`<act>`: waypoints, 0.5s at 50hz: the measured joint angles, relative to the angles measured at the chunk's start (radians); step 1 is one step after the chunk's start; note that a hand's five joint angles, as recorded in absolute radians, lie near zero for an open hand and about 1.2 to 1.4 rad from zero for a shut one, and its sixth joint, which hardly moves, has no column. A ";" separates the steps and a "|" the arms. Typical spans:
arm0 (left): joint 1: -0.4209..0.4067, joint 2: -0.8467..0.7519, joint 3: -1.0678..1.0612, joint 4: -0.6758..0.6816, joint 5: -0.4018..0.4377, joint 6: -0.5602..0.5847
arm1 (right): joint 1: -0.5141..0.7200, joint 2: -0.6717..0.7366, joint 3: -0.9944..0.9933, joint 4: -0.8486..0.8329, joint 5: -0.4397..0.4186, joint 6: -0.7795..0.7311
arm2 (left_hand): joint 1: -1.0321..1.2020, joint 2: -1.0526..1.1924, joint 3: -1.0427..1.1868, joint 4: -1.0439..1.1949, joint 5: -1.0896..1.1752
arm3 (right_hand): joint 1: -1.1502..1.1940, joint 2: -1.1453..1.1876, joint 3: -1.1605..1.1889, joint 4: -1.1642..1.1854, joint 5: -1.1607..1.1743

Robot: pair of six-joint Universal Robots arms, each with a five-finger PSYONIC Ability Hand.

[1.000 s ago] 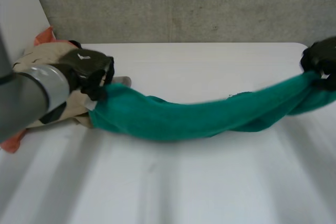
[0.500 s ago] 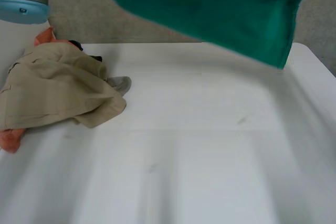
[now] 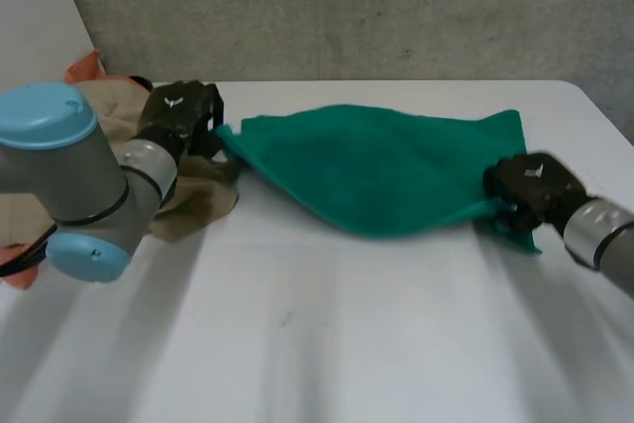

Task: Fold the laundry.

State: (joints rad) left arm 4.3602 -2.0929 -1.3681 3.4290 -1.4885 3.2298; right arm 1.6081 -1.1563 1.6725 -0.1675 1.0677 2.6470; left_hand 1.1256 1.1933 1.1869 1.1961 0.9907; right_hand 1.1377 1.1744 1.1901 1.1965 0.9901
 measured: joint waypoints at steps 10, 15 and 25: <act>0.051 0.046 0.003 -0.021 0.014 0.002 | -0.017 0.000 0.011 0.002 -0.003 0.060 | 0.000 0.000 0.000 0.000 0.000 | -0.477 -0.500 -0.525 -0.531 -0.517; 0.068 0.059 0.000 -0.029 0.016 0.000 | -0.049 -0.033 -0.025 0.082 0.017 0.176 | 0.000 0.000 0.000 0.000 0.000 | -0.585 -0.623 -0.640 -0.645 -0.634; 0.086 0.058 -0.002 -0.039 0.038 -0.002 | -0.117 -0.033 -0.069 0.205 0.025 0.208 | 0.000 0.000 0.000 0.000 0.000 | -0.510 -0.554 -0.556 -0.566 -0.526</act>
State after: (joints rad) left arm 4.4464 -2.0344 -1.3706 3.3904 -1.4502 3.2281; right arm 1.4907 -1.1895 1.6039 0.0376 1.0923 2.8548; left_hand 1.1256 1.1934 1.1869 1.1962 0.9907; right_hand 0.6278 0.6202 0.6344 0.6305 0.4644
